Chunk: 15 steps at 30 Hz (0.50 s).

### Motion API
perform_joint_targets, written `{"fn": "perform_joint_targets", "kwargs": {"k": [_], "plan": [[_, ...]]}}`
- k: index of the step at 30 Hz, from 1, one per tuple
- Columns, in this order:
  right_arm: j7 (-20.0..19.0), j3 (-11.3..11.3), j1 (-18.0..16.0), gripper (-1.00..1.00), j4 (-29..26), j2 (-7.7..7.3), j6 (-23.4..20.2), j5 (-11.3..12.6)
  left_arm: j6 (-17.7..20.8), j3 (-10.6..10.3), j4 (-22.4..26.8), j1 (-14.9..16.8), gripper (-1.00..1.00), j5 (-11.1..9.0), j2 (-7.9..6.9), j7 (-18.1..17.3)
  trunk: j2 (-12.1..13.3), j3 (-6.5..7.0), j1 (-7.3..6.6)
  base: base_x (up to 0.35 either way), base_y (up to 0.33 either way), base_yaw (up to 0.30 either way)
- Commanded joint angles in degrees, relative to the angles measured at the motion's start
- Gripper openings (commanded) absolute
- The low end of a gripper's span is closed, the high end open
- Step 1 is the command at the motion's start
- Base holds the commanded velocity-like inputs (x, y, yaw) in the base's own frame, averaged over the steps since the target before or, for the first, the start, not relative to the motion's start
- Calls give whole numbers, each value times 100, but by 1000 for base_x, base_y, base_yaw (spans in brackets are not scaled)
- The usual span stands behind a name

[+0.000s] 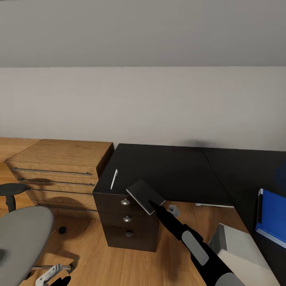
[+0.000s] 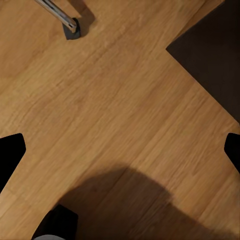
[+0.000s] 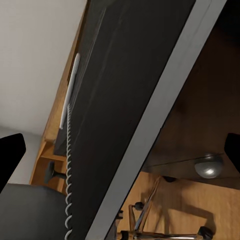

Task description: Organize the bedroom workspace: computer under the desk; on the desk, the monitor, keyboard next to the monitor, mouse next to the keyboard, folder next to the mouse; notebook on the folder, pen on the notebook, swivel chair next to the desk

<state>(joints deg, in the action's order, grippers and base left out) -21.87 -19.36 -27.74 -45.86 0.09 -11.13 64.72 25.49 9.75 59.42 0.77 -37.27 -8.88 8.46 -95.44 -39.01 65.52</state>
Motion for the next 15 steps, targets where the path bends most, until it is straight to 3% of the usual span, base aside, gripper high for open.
{"fn": "perform_joint_targets", "kwargs": {"k": [1, 9, 10, 15], "plan": [[-8, -2, -4, 100, 2, 1, -29, 55, 26, 0, 9, 2, 100, -61, 0, 43, -3, -5, -1, 6, 3, 0], [0, -14, -4, 100, 6, 26, -44, 64, 26, 0, 8, 2, 100, -61, -6, 42, -3, -5, -1, 1, 0, 0], [4, -15, -4, -100, 6, 30, -72, 65, 26, 0, 8, 2, 100, -61, -7, 42, -3, -5, -1, 0, 0, 0], [1, -13, -4, -100, -1, 31, -185, 59, 26, -6, -36, 2, 100, -61, -7, 43, -3, -5, -1, 0, 0, 0]]}}
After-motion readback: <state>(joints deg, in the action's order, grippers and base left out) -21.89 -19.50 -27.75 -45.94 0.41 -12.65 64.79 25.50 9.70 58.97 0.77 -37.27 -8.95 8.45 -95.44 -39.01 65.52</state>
